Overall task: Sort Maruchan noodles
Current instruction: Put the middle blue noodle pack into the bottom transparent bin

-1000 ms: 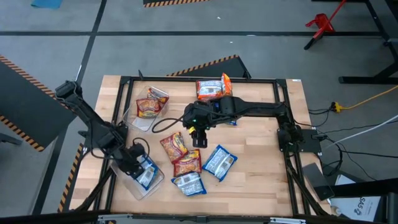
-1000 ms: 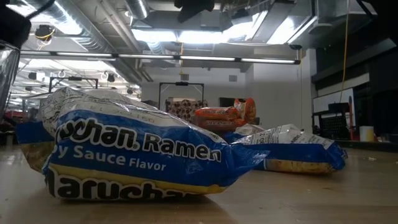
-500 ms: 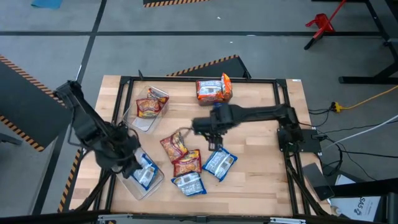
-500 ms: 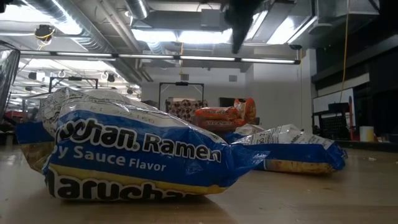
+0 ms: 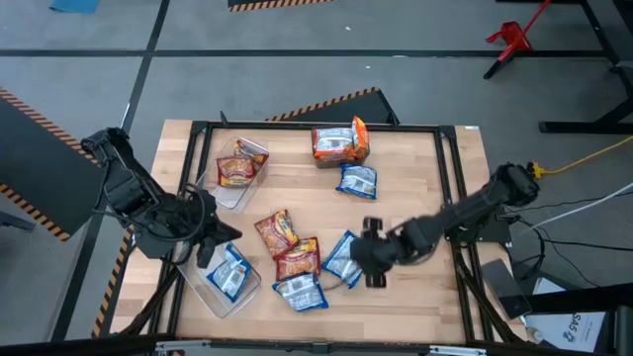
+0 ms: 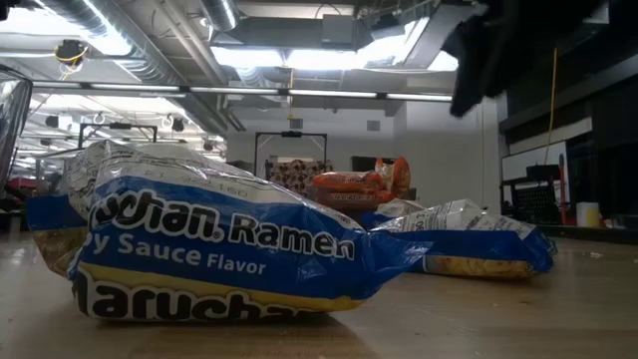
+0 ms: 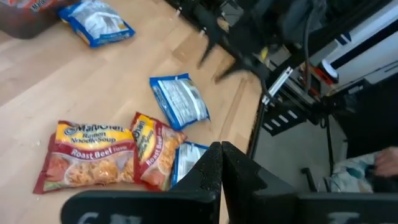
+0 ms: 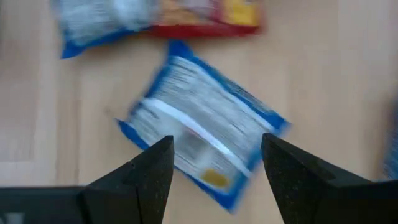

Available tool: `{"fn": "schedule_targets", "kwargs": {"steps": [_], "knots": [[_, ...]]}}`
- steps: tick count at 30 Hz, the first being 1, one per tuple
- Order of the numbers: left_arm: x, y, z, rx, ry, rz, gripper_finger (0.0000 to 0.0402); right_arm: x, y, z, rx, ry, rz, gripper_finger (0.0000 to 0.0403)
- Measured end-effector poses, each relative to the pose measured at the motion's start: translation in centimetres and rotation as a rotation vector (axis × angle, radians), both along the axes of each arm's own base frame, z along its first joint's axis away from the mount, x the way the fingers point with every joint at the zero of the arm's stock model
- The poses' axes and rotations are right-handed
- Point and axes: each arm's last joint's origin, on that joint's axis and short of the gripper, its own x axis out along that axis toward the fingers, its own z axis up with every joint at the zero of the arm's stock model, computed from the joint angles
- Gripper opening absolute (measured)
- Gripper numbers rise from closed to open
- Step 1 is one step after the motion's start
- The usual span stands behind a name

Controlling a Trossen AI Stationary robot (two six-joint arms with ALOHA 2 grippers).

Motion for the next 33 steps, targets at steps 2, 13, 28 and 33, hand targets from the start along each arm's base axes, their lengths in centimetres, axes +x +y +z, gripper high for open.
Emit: {"fn": "schedule_targets", "kwargs": {"steps": [2, 13, 28, 33], "knots": [[0.0, 0.0, 0.0, 0.005, -0.005, 0.008, 0.0000, -0.2, 1.0, -1.8, -0.002, -0.031, 0.059, 0.0227], [0.0, 0.1, 0.1, 0.018, -0.029, 0.046, 0.0000, -0.5, 4.0, -6.9, -0.193, -0.033, 0.234, 0.0307], [0.0, 0.2, 0.1, 0.025, -0.037, 0.062, 0.0000, 0.7, 4.1, -10.8, -0.359, 0.016, 0.265, 0.0388], [0.0, 0.2, 0.1, 0.031, -0.042, 0.071, 0.0000, 1.0, 3.8, -10.9, -0.476, -0.040, 0.207, 0.0350]]}}
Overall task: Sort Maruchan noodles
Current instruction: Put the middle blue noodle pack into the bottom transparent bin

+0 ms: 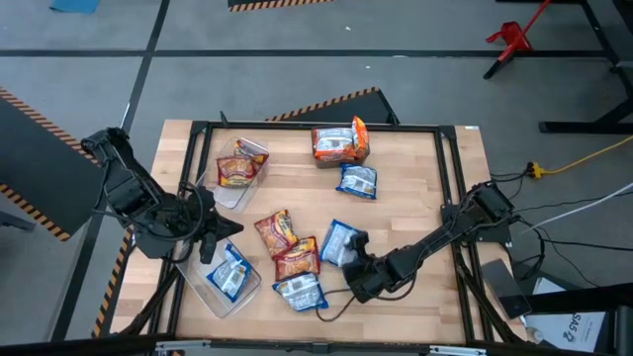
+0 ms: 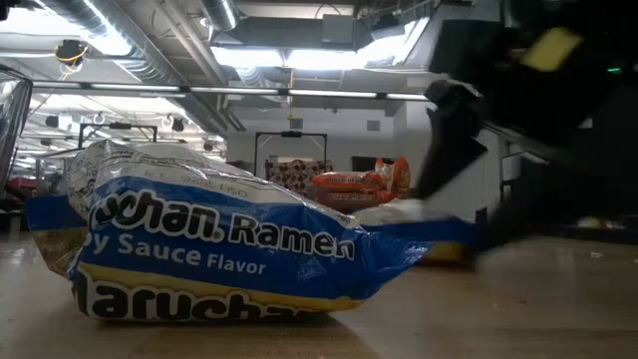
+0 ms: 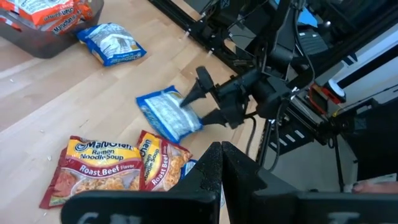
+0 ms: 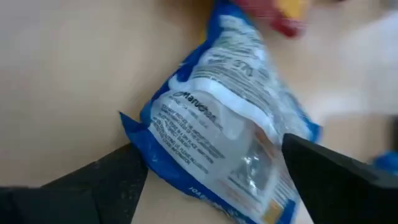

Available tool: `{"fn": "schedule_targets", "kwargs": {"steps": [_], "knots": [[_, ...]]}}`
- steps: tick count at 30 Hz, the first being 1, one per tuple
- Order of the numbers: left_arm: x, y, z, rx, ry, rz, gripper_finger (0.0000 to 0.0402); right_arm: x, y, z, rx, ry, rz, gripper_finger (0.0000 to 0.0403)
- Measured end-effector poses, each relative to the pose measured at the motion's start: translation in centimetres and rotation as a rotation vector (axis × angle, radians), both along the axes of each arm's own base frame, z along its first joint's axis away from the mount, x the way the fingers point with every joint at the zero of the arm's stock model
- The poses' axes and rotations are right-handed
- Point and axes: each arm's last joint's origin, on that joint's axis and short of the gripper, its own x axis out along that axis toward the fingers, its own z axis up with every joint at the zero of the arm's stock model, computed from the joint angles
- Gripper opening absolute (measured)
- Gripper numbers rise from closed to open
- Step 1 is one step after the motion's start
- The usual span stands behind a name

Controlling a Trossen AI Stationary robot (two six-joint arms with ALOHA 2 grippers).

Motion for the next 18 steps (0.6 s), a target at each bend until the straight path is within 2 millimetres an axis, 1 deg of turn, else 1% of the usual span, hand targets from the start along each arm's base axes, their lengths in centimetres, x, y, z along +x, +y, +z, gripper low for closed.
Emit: {"fn": "schedule_targets", "kwargs": {"steps": [4, 8, 14, 18], "knots": [[0.0, 0.0, 0.0, 0.001, 0.000, 0.000, 0.0000, 0.2, -0.1, 0.3, -0.064, -0.040, -0.011, 0.0325], [0.0, 0.0, 0.0, 0.012, 0.003, -0.001, 0.0000, 0.3, -0.1, 0.3, -0.084, -0.032, 0.030, 0.0313], [-0.2, 0.2, -0.3, 0.038, 0.029, 0.002, 0.0000, 2.0, -0.7, 0.4, -0.089, -0.079, 0.106, 0.0312], [-0.2, 0.2, -0.3, 0.039, 0.030, 0.002, 0.0000, 3.1, -1.5, -0.2, -0.040, -0.064, 0.144, 0.0312]]}}
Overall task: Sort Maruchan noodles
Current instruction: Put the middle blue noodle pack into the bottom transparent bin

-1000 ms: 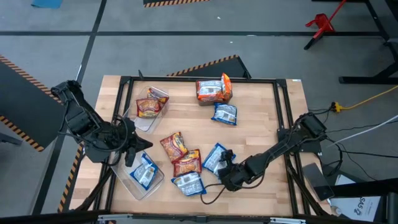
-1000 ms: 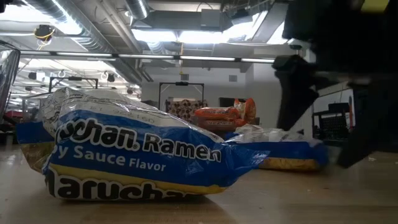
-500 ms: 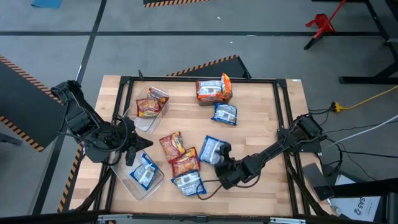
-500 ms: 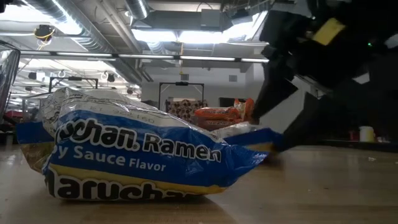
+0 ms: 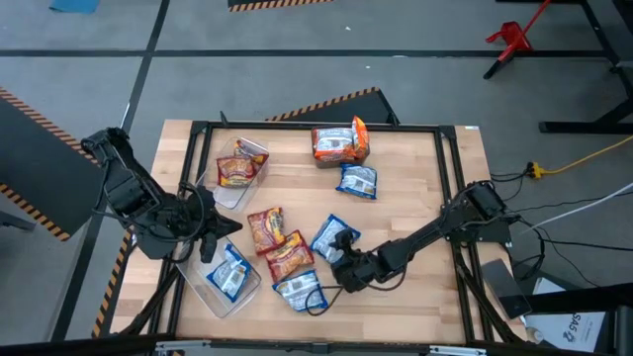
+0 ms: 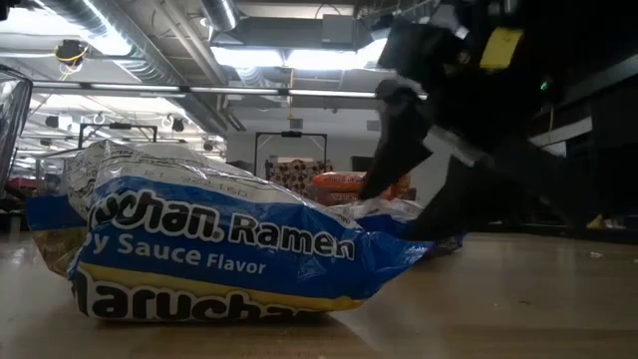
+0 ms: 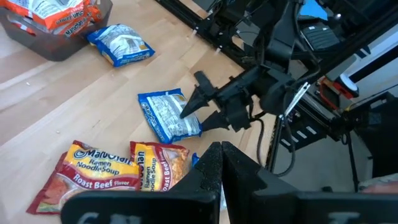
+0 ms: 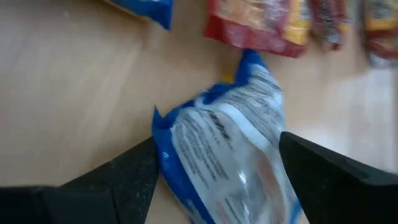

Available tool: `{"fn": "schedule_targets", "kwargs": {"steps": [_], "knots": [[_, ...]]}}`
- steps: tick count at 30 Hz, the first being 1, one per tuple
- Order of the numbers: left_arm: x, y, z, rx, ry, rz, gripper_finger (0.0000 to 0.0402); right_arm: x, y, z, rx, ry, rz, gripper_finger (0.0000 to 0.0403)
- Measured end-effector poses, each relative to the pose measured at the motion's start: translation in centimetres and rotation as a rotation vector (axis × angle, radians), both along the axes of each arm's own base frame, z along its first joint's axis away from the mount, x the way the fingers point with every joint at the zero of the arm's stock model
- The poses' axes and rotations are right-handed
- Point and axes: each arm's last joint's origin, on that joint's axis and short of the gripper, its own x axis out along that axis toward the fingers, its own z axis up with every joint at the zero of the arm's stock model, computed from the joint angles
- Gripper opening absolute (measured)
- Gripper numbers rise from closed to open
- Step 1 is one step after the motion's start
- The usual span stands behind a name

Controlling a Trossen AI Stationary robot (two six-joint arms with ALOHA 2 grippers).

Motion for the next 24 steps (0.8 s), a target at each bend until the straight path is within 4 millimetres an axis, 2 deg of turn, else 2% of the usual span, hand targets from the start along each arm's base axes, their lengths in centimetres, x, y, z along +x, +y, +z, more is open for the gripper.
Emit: {"fn": "schedule_targets", "kwargs": {"steps": [4, 10, 15, 24], "knots": [[0.0, 0.0, 0.0, 0.000, 0.000, 0.000, 0.0000, 0.7, -0.8, -1.0, 0.009, 0.028, 0.015, 0.0310], [0.0, 0.0, 0.0, -0.003, 0.000, 0.001, 0.0000, 0.9, -0.9, -1.3, -0.020, 0.018, -0.005, 0.0288], [0.0, 0.0, 0.0, -0.002, 0.000, 0.001, 0.0000, 0.6, -0.8, -1.2, -0.064, 0.036, -0.010, 0.0230], [0.0, 0.1, 0.0, 0.012, -0.015, 0.024, 0.0000, 1.1, -0.5, 0.1, -0.058, 0.086, -0.028, 0.0113]]}}
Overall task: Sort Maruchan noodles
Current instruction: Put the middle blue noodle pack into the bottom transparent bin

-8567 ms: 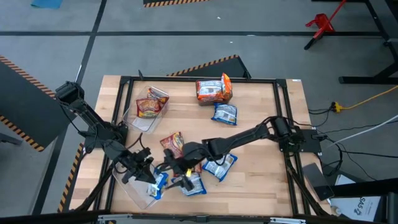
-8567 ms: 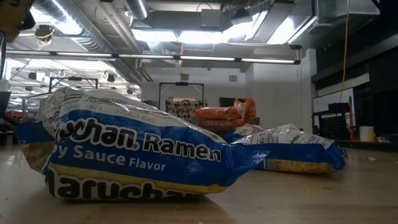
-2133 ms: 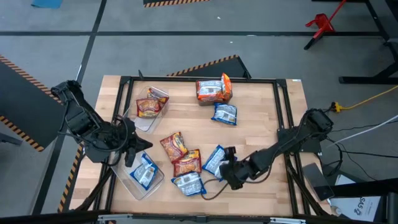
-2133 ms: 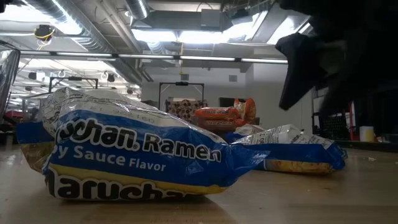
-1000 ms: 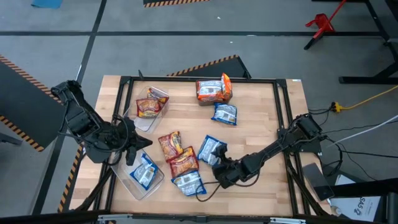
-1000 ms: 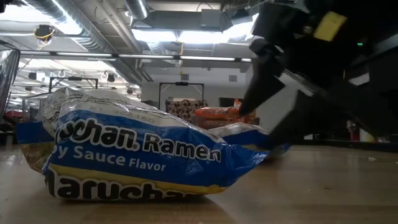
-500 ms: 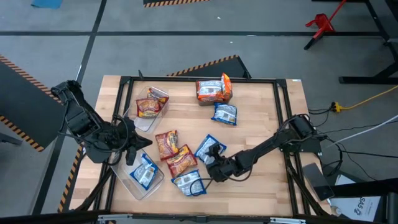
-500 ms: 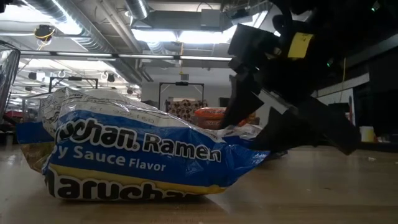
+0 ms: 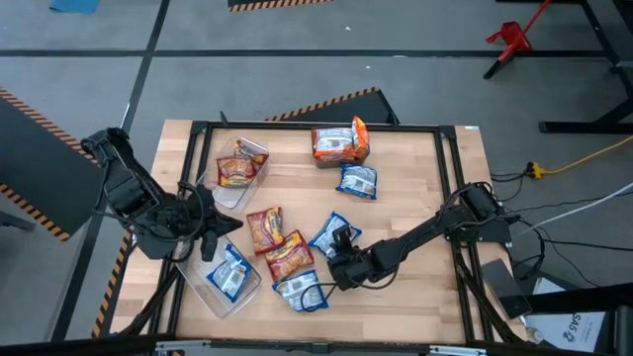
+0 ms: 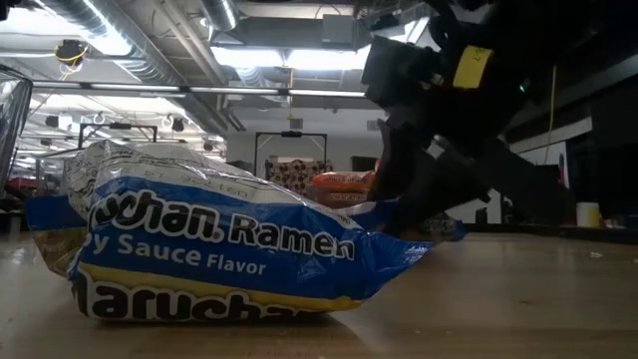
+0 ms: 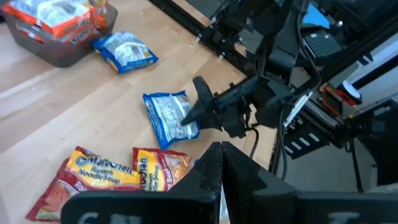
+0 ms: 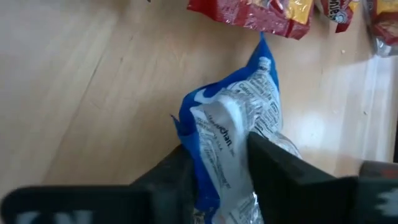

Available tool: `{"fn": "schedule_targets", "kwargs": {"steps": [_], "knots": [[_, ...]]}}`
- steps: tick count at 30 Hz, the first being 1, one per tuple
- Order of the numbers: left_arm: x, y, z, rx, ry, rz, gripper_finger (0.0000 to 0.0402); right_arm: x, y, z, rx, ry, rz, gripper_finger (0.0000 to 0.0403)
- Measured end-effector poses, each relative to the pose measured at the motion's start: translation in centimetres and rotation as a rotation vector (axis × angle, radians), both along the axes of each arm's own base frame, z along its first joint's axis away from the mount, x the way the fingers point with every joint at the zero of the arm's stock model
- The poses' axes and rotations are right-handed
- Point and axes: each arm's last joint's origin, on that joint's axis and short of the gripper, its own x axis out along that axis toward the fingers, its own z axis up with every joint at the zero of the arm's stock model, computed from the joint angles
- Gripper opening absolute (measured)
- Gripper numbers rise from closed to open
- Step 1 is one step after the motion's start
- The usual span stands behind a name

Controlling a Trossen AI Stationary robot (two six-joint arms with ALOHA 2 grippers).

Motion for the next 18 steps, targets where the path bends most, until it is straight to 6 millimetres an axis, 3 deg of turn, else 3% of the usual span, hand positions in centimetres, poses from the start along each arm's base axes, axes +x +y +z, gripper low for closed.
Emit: {"fn": "schedule_targets", "kwargs": {"steps": [8, 13, 18], "knots": [[0.0, 0.1, 0.1, 0.021, -0.021, 0.032, 0.0000, 0.6, -0.5, 1.5, -0.008, 0.040, 0.007, 0.0011], [0.0, 0.1, 0.1, 0.027, -0.022, 0.030, 0.0000, 2.3, -2.2, 4.1, 0.032, 0.000, -0.032, 0.0008], [0.0, 0.1, 0.1, 0.028, -0.022, 0.031, 0.0000, 4.9, -3.3, 8.4, 0.128, -0.103, -0.028, 0.0003]]}}
